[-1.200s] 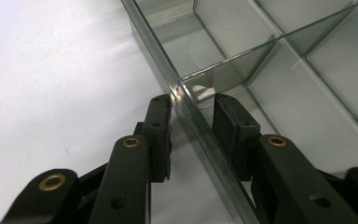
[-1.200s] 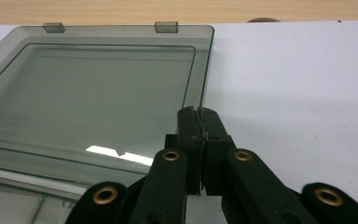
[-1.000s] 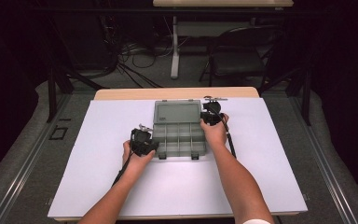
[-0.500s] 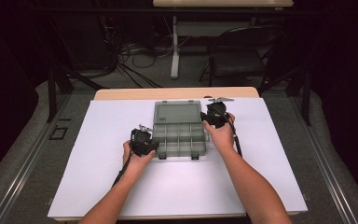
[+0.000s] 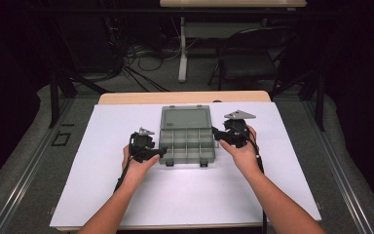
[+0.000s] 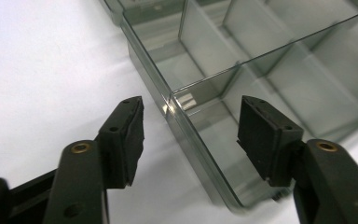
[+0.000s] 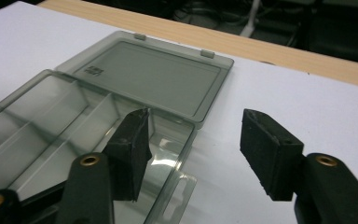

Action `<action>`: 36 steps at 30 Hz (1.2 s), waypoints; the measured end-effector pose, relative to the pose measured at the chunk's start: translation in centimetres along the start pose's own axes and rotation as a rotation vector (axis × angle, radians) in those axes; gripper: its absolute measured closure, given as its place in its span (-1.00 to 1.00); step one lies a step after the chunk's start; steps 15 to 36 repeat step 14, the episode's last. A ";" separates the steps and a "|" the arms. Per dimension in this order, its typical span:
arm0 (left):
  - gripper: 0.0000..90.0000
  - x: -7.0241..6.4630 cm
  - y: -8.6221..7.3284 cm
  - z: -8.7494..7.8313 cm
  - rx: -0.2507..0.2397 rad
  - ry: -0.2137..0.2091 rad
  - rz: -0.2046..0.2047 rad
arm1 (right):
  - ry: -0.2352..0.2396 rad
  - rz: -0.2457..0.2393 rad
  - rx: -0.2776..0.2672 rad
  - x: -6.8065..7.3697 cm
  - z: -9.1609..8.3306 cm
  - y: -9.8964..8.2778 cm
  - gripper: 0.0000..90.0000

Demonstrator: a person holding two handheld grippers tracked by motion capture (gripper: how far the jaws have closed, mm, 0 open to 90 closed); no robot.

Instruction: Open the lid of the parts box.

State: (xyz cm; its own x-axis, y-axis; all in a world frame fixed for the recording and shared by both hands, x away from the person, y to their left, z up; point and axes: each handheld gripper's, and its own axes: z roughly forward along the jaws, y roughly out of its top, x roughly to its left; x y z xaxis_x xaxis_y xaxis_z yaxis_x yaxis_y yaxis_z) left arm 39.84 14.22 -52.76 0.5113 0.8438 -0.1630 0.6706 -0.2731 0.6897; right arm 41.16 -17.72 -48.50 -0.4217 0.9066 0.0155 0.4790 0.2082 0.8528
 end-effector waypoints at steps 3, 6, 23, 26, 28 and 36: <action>-0.10 0.4 -0.1 -1.7 -0.044 -0.051 0.004 | 0.023 -0.031 -0.026 0.1 -1.6 -0.7 -0.11; -0.10 0.9 -0.4 -3.5 -0.083 -0.062 0.044 | 0.027 -0.049 -0.051 0.2 -3.3 -1.5 -0.20; -0.41 2.3 -2.6 -8.4 -0.179 -0.121 0.111 | 0.038 -0.055 -0.089 -0.2 -7.6 -4.4 -0.46; -0.41 2.3 -2.6 -8.4 -0.179 -0.121 0.111 | 0.038 -0.055 -0.089 -0.2 -7.6 -4.4 -0.46; -0.41 2.3 -2.6 -8.4 -0.179 -0.121 0.111 | 0.038 -0.055 -0.089 -0.2 -7.6 -4.4 -0.46; -0.41 2.3 -2.6 -8.4 -0.179 -0.121 0.111 | 0.038 -0.055 -0.089 -0.2 -7.6 -4.4 -0.46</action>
